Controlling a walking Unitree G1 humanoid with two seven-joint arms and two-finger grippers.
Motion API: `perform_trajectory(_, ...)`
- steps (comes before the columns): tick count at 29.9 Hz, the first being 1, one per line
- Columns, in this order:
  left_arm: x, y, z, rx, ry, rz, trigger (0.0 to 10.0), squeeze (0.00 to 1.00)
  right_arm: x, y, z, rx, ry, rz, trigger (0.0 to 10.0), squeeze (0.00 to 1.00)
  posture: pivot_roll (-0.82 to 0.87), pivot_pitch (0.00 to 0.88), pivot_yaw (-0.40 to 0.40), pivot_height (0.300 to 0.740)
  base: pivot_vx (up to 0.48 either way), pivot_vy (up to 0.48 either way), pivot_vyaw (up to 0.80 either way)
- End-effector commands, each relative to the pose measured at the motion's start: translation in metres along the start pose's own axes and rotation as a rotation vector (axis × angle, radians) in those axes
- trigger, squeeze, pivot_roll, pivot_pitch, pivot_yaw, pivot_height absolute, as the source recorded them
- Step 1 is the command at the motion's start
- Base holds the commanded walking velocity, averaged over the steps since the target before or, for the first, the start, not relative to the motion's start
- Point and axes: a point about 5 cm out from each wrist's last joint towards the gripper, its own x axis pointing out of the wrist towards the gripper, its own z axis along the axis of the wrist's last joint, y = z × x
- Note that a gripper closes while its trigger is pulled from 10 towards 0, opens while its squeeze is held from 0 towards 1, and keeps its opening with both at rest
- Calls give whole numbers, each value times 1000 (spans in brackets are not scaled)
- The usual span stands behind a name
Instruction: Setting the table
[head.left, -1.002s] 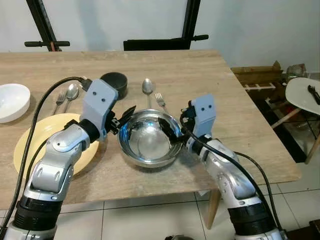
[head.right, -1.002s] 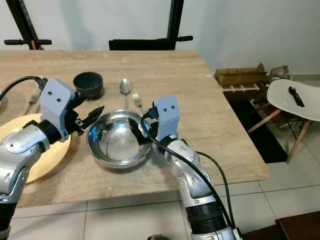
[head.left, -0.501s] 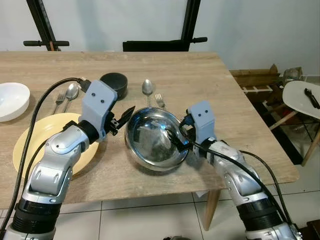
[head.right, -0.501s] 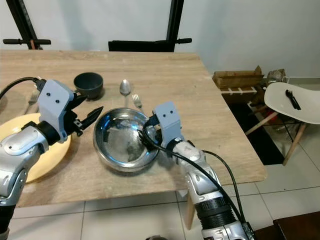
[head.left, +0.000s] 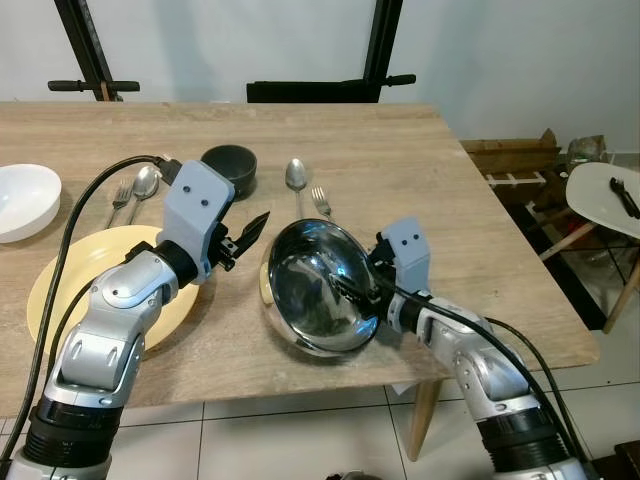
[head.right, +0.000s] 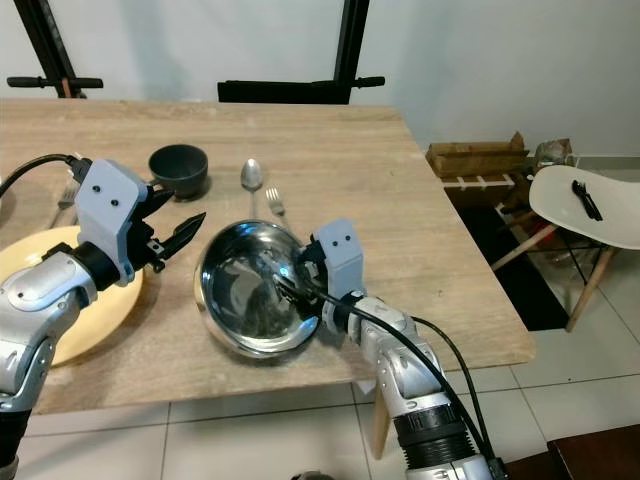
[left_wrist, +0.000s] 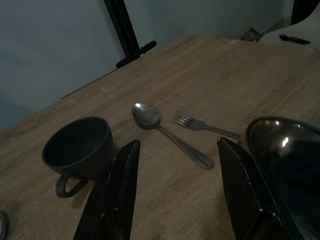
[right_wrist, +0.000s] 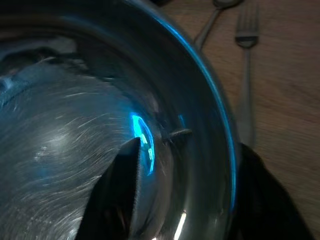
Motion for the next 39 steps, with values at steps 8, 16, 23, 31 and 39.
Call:
perform_trajectory(8,0,-2,-3,7,17,-7,10000,0,-6,-3,24,104,-143,-7,0,0,-47,6,7,740,0,0,0)
perform_trajectory(16,0,-2,-3,7,17,-9,10000,0,-27,-27,55,-16,-249,-116,10000,796,-52,7,8,740,0,0,0)
perform_trajectory(23,1,-3,-3,4,16,-13,10000,0,-30,-23,45,-37,-180,-78,10000,1000,-58,9,8,740,0,0,0)
perform_trajectory(31,2,-3,-4,5,16,-14,10000,0,-25,-10,31,-59,-68,-20,10000,1000,-58,7,6,740,0,0,0)
perform_trajectory(39,1,-3,-5,4,17,-11,10000,0,-16,-12,13,-43,40,-61,10000,0,-57,4,2,740,0,0,0)
